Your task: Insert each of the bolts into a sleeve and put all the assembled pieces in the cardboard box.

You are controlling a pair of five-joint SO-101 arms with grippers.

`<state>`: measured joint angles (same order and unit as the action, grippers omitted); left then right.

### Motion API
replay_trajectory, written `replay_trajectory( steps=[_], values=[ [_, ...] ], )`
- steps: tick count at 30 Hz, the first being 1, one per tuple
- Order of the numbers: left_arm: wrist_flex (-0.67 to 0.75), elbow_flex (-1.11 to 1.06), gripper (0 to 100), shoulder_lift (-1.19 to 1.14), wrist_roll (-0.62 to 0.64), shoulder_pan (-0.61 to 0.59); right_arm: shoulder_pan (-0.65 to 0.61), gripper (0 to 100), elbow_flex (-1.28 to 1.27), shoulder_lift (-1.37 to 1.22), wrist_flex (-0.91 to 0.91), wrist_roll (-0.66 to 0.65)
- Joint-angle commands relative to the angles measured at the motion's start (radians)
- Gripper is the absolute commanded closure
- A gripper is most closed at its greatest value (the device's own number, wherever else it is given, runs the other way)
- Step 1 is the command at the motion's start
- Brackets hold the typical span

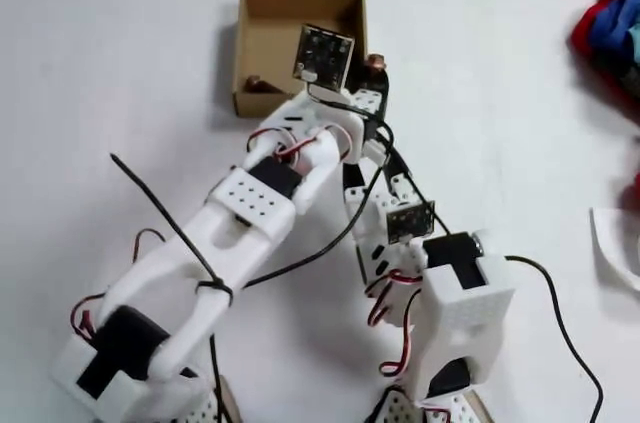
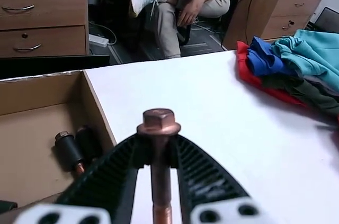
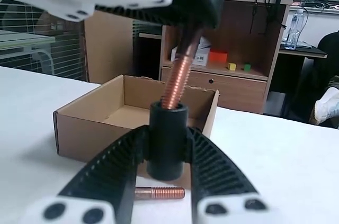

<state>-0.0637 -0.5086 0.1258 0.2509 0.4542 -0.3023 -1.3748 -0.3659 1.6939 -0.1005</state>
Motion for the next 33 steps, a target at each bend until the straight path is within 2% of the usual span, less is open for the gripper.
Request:
replay_trajectory(
  steps=[1, 6, 16, 22, 24, 30, 33],
  values=[
    [-0.018, -0.018, 98, 0.012, -0.012, -0.002, 0.012, 97.7, 0.023, 0.004, 0.028, -0.005],
    [-0.084, -0.088, 98, 0.035, -0.012, -0.002, 0.013, 97.7, 0.023, 0.004, 0.028, -0.005],
    [-0.135, -0.291, 98, 0.261, -0.012, -0.006, 0.010, 97.7, 0.025, 0.004, 0.028, -0.005],
    [-0.140, -0.311, 97, 0.284, -0.012, -0.009, 0.012, 97.7, 0.034, 0.002, 0.027, -0.005],
    [-0.140, -0.311, 94, 0.284, -0.012, -0.009, 0.012, 97.7, 0.034, 0.002, 0.027, -0.005],
    [-0.249, -0.308, 68, 0.288, -0.006, -0.011, 0.012, 97.7, 0.034, 0.002, 0.027, -0.005],
    [-0.253, -0.302, 66, 0.293, -0.009, -0.021, 0.012, 97.7, 0.034, 0.002, 0.027, -0.005]
  ],
)
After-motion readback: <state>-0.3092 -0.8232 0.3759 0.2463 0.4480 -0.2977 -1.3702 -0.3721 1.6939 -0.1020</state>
